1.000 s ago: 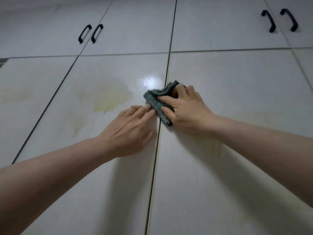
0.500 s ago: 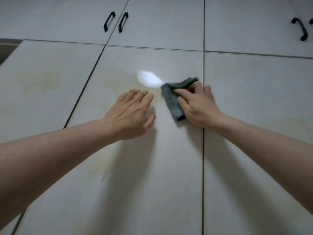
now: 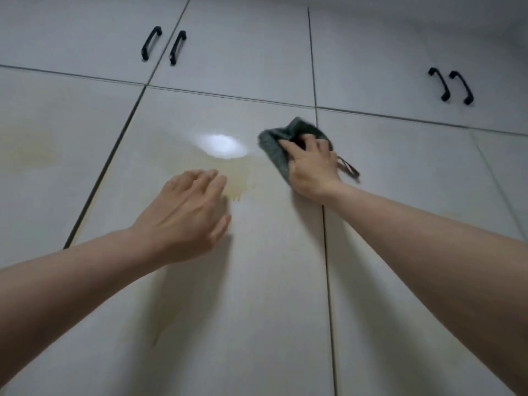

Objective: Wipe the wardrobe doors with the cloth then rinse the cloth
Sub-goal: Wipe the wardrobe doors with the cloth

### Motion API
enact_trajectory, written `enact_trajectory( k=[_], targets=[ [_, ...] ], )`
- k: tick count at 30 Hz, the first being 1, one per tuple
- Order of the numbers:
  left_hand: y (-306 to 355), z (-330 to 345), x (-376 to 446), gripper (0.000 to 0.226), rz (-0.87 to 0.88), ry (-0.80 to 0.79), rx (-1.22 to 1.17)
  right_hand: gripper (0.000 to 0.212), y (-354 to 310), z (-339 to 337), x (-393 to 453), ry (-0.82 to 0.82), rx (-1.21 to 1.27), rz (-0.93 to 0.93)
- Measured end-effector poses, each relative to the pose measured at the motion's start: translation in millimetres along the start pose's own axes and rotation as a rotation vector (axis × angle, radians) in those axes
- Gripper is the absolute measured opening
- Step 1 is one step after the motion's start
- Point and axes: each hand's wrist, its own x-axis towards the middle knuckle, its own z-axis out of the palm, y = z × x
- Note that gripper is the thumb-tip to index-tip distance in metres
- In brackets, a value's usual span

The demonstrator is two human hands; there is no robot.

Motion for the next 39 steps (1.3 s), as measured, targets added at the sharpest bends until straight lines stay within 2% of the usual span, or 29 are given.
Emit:
enact_trajectory(
  k=[1, 3, 7, 9, 11, 17, 20, 22, 24, 26, 27, 29, 33, 35, 37, 39],
  targets=[
    [12.2, 3.6, 4.1, 0.077, 0.073, 0.002, 0.034, 0.047, 5.6, -1.5, 0.6, -0.005, -0.006, -0.056],
    [34.0, 6.9, 11.4, 0.077, 0.161, -0.003, 0.051, 0.045, 30.3, -7.5, 10.3, -0.001, -0.044, -0.008],
    [68.5, 6.4, 30.2, 0.086, 0.134, 0.004, 0.024, 0.044, 109.7, -26.4, 21.4, 0.023, -0.049, 0.477],
    [66.0, 8.6, 31.6, 0.084, 0.074, -0.001, 0.026, 0.039, 120.2, -25.0, 14.3, 0.056, 0.015, 0.577],
    [52.4, 11.2, 28.7, 0.082, -0.035, 0.002, -0.006, 0.035, 99.6, -16.1, 7.8, 0.097, 0.006, 0.492],
    [-13.8, 14.3, -0.4, 0.08, -0.492, 0.024, -0.092, 0.042, -37.9, 12.4, -20.0, 0.057, 0.087, -0.174],
    [-42.5, 14.7, -22.5, 0.08, -0.629, -0.013, -0.059, 0.043, -71.1, 24.0, -27.3, 0.041, 0.072, -0.353],
    [-61.4, 13.4, -36.4, 0.076, -0.671, -0.074, -0.027, 0.043, -64.4, 24.2, -13.2, 0.068, 0.047, -0.302],
    [-72.1, 14.3, -45.7, 0.067, -0.676, -0.131, -0.025, 0.043, -40.4, 20.1, 7.4, 0.099, 0.044, -0.064],
    [-75.7, 19.9, -49.9, 0.063, -0.642, -0.12, -0.047, 0.044, -20.4, 14.2, 21.1, 0.11, 0.051, 0.202],
    [-77.6, 23.2, -51.3, 0.064, -0.627, -0.102, -0.056, 0.043, -22.4, 12.7, 22.6, 0.106, 0.046, 0.275],
    [-81.6, 26.9, -53.8, 0.07, -0.608, -0.085, -0.057, 0.04, -52.1, 14.6, 15.3, 0.074, 0.011, 0.256],
    [-89.2, 30.4, -56.8, 0.077, -0.565, -0.079, -0.029, 0.043, -143.9, 36.5, -32.1, 0.053, 0.039, -0.151],
    [-93.2, 29.7, -59.5, 0.078, -0.528, -0.075, -0.01, 0.045, -156.0, 41.8, -41.6, 0.049, 0.029, -0.265],
    [-99.7, 30.3, -64.7, 0.08, -0.481, -0.07, -0.013, 0.045, -134.1, 33.6, -20.9, 0.064, -0.026, -0.208],
    [-105.5, 33.0, -70.4, 0.081, -0.441, -0.067, -0.024, 0.045, -92.5, 20.5, 9.1, 0.051, -0.064, 0.037]
  ],
)
